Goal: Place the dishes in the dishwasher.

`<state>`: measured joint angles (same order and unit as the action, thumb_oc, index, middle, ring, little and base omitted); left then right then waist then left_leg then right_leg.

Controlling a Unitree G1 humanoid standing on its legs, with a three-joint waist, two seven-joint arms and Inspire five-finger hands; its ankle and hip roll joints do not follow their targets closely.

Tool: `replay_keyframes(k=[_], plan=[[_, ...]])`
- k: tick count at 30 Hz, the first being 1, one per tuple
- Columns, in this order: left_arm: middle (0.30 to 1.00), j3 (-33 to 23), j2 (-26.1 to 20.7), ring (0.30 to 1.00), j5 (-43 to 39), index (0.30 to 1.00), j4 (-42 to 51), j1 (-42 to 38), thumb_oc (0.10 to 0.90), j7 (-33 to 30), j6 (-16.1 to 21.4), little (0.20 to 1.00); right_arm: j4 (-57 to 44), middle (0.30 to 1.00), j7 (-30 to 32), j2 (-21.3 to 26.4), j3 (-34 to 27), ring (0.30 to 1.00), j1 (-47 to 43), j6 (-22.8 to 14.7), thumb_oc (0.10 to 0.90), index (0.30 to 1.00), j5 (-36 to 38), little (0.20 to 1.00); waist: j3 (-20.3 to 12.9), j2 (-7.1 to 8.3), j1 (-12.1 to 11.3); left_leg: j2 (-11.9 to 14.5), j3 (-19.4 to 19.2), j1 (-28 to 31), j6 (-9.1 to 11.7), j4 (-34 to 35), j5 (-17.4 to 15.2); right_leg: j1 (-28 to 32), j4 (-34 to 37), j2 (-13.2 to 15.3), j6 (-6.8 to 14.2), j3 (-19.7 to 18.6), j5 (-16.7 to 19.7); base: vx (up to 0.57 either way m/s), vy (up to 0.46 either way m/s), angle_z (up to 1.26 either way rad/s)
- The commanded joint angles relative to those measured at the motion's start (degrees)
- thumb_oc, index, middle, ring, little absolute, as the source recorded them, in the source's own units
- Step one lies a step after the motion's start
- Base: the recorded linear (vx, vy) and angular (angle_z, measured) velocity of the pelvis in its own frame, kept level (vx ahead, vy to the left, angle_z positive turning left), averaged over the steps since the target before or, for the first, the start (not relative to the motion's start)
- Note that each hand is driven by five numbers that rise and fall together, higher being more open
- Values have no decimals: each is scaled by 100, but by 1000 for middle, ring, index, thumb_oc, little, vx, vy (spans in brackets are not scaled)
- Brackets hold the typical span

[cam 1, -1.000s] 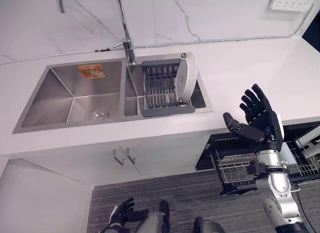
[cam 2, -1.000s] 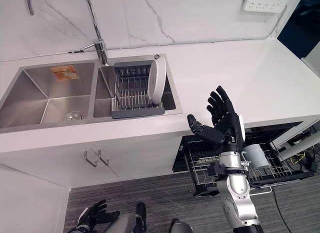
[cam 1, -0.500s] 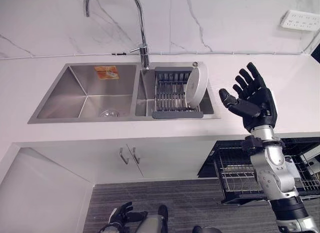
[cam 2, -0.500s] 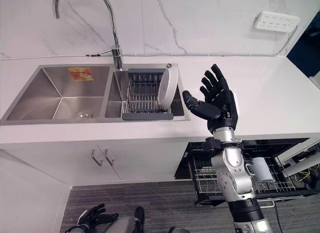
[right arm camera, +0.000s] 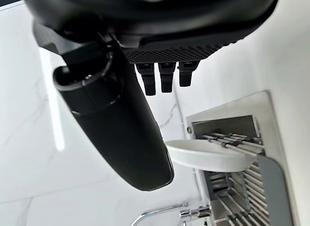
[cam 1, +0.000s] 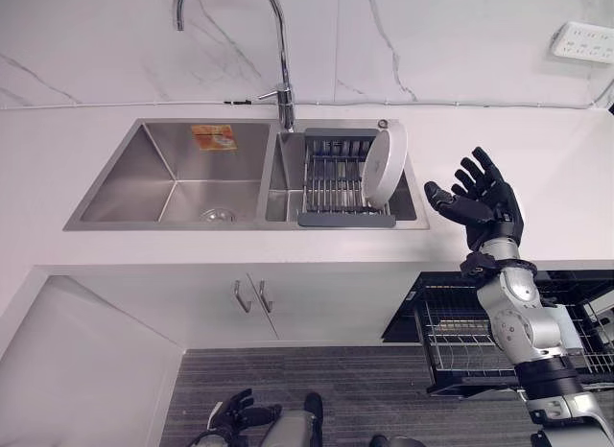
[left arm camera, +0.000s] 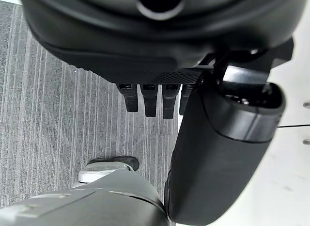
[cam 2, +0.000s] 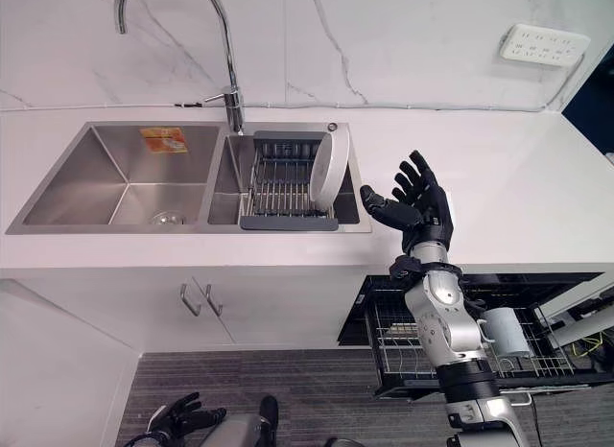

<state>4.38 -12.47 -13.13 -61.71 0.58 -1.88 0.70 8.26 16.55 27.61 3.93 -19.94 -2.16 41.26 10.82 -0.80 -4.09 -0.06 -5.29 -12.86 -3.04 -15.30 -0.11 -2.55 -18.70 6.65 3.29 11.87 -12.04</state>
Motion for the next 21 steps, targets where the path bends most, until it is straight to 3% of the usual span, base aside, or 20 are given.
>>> replay_keyframes(k=[1, 8, 21], plan=[[900, 374, -538, 900, 258, 900, -366, 551, 800, -111, -393, 900, -135, 900, -63, 274, -173, 900, -985, -445, 800, 900, 187, 900, 30, 99, -118, 285, 337, 316, 416, -189, -1013, -56, 151, 352, 448, 196, 161, 47, 3, 0], [900, 429, -617, 900, 149, 900, -367, 535, 800, -86, -410, 900, 326, 900, -50, 280, -71, 900, -1441, -319, 800, 900, 217, 900, 81, -24, -187, 236, 420, 361, 415, -189, -995, 26, 151, 374, 422, 236, 157, 48, 0, 1], [900, 463, -697, 900, 161, 900, -302, 557, 800, 42, -408, 900, 632, 900, -50, 328, 23, 900, -1803, -354, 800, 900, 134, 900, 146, -73, -311, 189, 497, 315, 403, -189, -950, 52, 151, 399, 414, 300, 156, 23, -8, 6]])
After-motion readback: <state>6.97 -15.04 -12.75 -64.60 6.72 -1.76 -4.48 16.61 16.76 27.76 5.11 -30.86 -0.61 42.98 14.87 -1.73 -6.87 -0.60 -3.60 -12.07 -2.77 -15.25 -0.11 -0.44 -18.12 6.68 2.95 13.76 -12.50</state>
